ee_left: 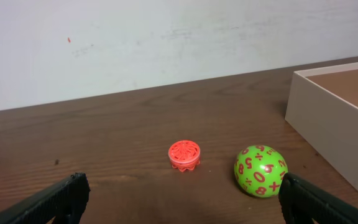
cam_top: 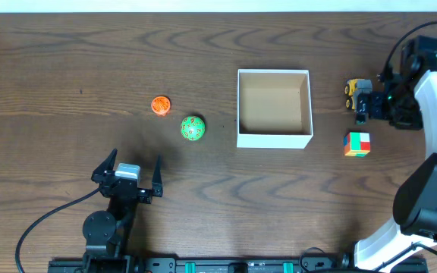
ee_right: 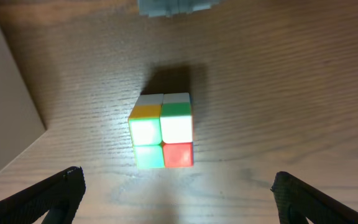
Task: Pack container
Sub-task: 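Move the right gripper over the small Rubik's cube, then lower the right gripper and grasp the Rubik's cube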
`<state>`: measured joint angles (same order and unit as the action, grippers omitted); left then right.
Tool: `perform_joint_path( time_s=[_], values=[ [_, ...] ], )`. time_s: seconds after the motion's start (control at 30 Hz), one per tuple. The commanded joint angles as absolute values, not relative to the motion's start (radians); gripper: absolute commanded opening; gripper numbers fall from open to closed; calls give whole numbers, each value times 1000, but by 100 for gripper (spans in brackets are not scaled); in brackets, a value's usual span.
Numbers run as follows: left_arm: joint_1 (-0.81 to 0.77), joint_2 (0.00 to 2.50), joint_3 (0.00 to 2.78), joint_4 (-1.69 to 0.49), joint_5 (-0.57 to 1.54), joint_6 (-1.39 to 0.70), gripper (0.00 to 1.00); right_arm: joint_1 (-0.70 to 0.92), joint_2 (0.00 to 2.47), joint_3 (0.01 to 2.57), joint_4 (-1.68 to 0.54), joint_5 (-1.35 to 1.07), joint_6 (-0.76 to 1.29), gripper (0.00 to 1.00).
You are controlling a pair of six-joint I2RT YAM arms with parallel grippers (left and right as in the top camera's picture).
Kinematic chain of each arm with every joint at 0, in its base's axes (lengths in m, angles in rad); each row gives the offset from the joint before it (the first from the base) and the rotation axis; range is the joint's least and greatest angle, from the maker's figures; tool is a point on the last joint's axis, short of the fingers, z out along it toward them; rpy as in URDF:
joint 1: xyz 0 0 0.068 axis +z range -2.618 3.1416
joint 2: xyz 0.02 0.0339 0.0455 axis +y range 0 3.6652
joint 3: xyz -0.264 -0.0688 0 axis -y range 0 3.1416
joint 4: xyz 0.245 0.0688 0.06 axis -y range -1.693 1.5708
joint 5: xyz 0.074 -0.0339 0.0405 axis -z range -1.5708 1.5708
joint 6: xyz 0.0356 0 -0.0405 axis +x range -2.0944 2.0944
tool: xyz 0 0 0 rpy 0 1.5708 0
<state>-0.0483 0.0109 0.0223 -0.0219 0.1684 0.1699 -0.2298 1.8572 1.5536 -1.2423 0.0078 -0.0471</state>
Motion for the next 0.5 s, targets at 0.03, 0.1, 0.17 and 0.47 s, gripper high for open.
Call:
perform_joint_path(
  time_s=[0.03, 0.1, 0.17, 0.47],
  values=[
    [-45, 6, 4, -56, 175, 179, 98, -186, 1814, 1448, -1177, 32, -5, 99],
    [-45, 6, 4, -56, 175, 179, 98, -180, 1810, 1387, -1110, 35, -4, 99],
    [-45, 6, 4, -56, 175, 179, 98, -180, 1811, 1341, -1056, 34, -3, 99],
    [-45, 6, 4, -56, 175, 179, 98, -218, 1811, 1274, -981, 53, 0, 99]
  ],
)
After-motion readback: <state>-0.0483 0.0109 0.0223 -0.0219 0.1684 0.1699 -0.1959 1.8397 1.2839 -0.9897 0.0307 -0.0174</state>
